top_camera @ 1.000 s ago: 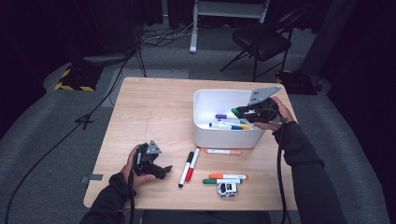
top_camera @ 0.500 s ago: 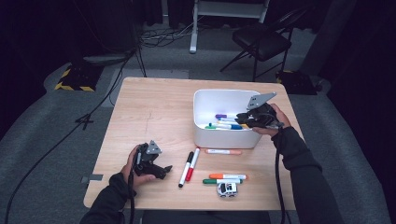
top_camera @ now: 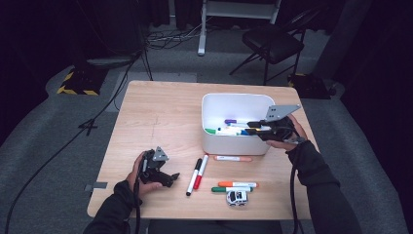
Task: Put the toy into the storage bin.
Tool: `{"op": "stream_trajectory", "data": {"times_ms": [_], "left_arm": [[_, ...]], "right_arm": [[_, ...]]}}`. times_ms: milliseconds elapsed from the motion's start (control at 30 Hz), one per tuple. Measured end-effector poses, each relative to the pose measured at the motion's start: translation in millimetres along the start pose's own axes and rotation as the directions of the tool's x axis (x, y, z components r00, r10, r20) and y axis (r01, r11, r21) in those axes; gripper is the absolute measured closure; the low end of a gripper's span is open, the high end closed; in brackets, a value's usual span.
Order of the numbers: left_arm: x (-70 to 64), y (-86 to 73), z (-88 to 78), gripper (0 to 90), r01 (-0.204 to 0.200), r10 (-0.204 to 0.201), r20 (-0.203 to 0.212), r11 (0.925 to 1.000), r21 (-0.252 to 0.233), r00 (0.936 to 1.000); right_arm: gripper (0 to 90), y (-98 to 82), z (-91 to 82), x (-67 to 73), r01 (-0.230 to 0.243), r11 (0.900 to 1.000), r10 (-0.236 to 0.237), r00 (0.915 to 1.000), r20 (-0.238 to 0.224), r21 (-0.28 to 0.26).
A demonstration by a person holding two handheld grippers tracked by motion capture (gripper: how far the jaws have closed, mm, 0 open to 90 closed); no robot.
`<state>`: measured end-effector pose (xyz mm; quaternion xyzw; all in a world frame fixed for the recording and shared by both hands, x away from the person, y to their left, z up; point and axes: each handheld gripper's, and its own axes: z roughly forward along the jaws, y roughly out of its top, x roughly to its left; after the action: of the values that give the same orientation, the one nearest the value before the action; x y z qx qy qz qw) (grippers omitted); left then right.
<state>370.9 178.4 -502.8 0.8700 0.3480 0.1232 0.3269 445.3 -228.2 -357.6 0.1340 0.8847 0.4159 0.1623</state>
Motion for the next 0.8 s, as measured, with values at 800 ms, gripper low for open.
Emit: {"op": "stream_trajectory", "data": {"times_ms": [800], "left_arm": [[-0.6, -0.1, -0.3, 0.3, 0.008, -0.008, -0.003, 1.0, 0.004, 1.0]], "right_arm": [[60.2, -60.3, 46.1, 93.6, 0.082, 0.997, -0.077, 0.9545, -0.288, 0.008]]}}
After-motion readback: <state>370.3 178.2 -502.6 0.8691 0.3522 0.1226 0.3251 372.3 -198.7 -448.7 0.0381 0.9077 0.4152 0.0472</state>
